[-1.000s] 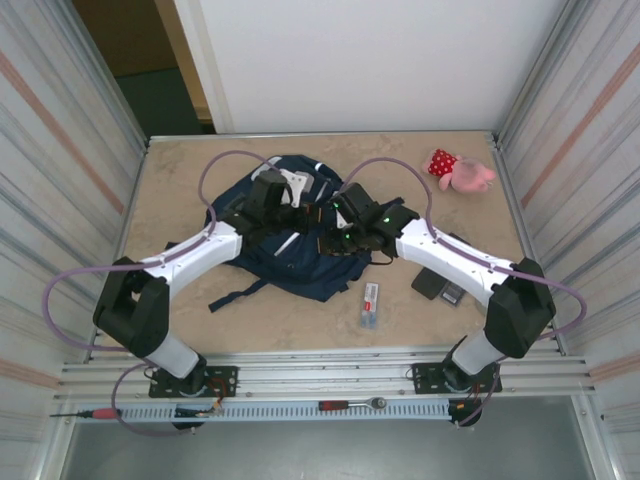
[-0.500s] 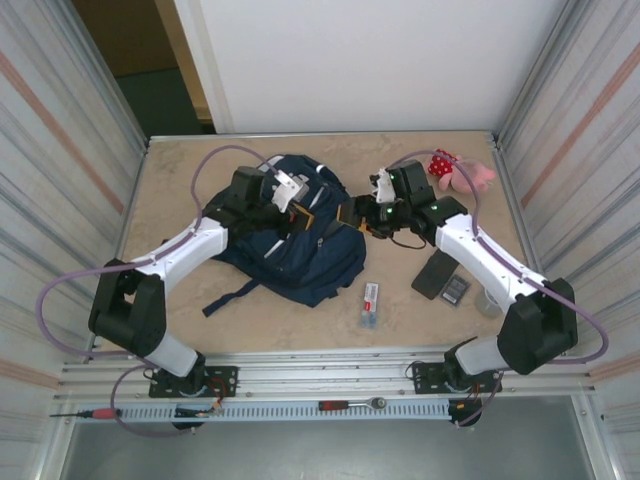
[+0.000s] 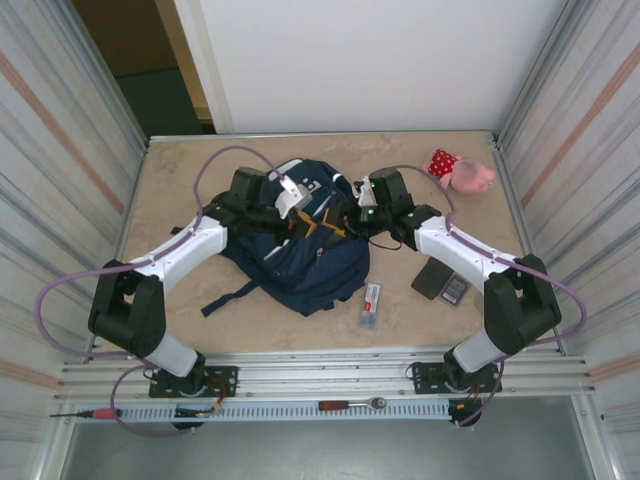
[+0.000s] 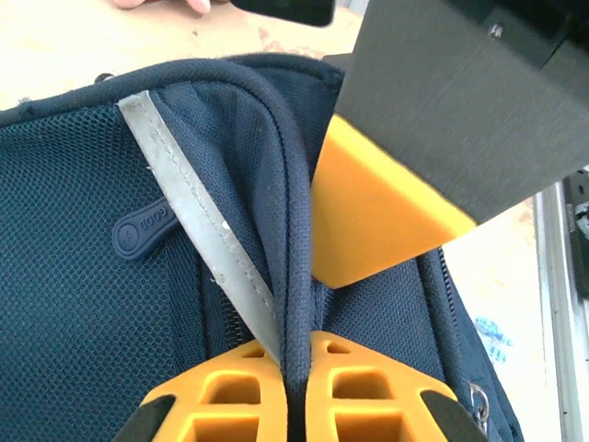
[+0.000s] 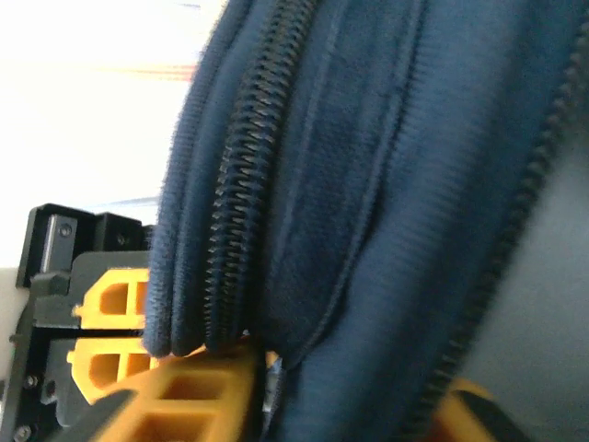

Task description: Pack books, pencil case, and school supplies into a backpack

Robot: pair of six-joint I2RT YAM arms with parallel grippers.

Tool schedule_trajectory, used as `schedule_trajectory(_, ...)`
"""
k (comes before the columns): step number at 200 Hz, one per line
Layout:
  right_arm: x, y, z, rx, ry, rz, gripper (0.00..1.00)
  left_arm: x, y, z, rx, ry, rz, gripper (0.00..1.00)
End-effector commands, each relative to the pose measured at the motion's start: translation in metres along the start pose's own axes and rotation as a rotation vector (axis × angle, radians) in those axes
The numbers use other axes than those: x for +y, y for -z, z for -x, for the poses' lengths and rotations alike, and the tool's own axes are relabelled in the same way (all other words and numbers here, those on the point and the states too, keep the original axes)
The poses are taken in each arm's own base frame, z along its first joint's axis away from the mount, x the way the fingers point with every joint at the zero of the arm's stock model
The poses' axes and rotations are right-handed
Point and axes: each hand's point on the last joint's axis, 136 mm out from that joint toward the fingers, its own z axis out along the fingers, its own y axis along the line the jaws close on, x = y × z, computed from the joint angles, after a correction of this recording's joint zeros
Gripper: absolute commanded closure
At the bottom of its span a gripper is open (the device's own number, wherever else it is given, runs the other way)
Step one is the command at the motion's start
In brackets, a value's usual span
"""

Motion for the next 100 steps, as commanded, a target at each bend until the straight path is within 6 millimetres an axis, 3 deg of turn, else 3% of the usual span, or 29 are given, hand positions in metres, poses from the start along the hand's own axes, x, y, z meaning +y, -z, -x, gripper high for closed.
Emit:
schedule_trajectory(1,0.006,-0.005,0.018,-0.133,-0.076,0.056,1.0,0.011,0.024,0.046,-0.071,-0.049,0.128,0.95)
schedule_trajectory(28,0.021,-0.006,0.026,-0.221,-0.072,0.123,1.0,0.021,0.052,0.031,-0.077,0.192,0.314,0.77)
schedule_trajectory(41,0.028,-0.008,0.027,-0.248,-0.057,0.13,1.0,0.011,0.064,0.021,-0.094,0.315,0.332,0.69)
schedule_trajectory(70,0.04,-0.015,0.025,-0.302,-0.051,0.166,1.0,-0.013,0.083,-0.021,-0.069,0.608,0.409,0.63)
schedule_trajectory(100,0.048,-0.02,0.017,-0.294,-0.036,0.176,1.0,-0.043,0.079,-0.061,-0.039,0.791,0.421,0.59)
